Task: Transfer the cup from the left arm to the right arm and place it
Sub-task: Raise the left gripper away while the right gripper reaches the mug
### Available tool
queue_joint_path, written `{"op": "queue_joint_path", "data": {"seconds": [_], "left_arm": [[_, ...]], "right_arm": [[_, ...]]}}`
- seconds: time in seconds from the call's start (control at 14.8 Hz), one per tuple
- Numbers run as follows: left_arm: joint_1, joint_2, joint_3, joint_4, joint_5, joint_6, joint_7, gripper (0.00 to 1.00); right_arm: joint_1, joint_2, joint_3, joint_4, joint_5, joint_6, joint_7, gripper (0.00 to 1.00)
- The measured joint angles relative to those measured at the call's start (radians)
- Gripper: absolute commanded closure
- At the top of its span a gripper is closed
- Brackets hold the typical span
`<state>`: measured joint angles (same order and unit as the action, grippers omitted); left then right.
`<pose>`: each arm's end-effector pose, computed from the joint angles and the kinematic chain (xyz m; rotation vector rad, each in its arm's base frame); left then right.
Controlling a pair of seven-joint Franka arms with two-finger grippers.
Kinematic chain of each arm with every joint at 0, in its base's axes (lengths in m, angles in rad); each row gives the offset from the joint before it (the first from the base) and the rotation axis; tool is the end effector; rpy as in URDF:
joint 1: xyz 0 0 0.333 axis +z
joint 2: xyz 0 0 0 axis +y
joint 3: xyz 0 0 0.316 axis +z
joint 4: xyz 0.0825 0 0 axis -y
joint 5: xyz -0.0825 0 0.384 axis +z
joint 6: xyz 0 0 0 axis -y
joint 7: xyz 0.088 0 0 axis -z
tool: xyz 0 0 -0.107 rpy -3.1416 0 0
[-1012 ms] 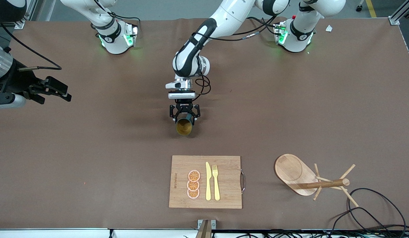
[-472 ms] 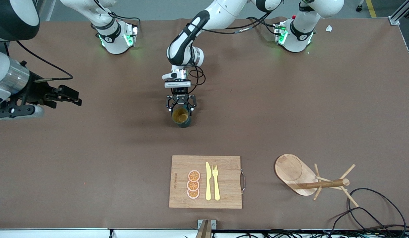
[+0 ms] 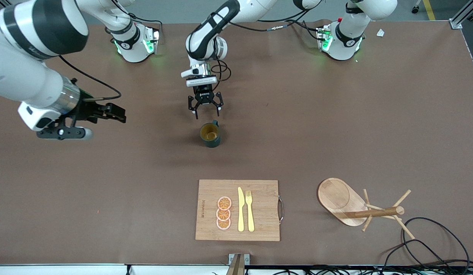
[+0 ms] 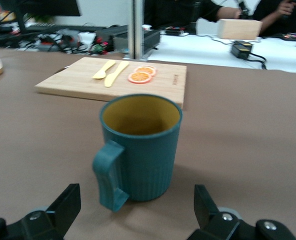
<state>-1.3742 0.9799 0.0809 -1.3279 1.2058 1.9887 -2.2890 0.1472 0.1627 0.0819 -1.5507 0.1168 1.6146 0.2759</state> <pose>0.2420 -0.6873 0.1493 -2.6325 -0.3037 -1.6193 0.5838 0.1449 0.5446 -3.0332 0.0881 0.1938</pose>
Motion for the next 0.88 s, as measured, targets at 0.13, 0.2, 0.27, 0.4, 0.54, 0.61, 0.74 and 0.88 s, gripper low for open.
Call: {"op": "queue_joint_path", "data": {"seconds": [0.13, 0.2, 0.27, 0.4, 0.54, 0.61, 0.74, 0.88], "left_arm": [[-0.001, -0.059, -0.007, 0.004, -0.090, -0.024, 0.001, 0.00], [0.001, -0.093, -0.007, 0.006, -0.149, -0.029, 0.004, 0.00], [0.005, -0.129, -0.006, 0.007, -0.213, -0.031, 0.013, 0.00], [0.022, -0.214, -0.003, 0.004, -0.336, -0.039, 0.068, 0.00], [0.058, -0.319, -0.002, -0.034, -0.417, -0.052, 0.145, 0.00], [0.081, -0.379, -0.002, -0.070, -0.441, -0.055, 0.182, 0.00], [0.136, -0.498, -0.001, -0.147, -0.493, -0.057, 0.257, 0.00], [0.205, -0.596, -0.001, -0.195, -0.549, -0.057, 0.331, 0.00]], "right_arm": [[0.008, 0.018, 0.000, -0.002, 0.000, 0.000, 0.036, 0.00], [0.009, 0.026, -0.001, -0.003, 0.000, 0.000, 0.046, 0.00], [0.008, 0.033, -0.002, -0.004, 0.000, 0.000, 0.050, 0.00], [0.008, 0.049, -0.005, -0.007, -0.001, 0.001, 0.053, 0.00], [0.008, 0.068, -0.005, -0.010, -0.001, 0.002, 0.054, 0.00], [0.008, 0.079, -0.005, -0.012, -0.001, 0.003, 0.054, 0.00], [0.011, 0.105, -0.004, -0.014, -0.001, 0.012, 0.055, 0.00], [0.025, 0.133, -0.002, -0.035, -0.001, 0.074, 0.068, 0.00]]}}
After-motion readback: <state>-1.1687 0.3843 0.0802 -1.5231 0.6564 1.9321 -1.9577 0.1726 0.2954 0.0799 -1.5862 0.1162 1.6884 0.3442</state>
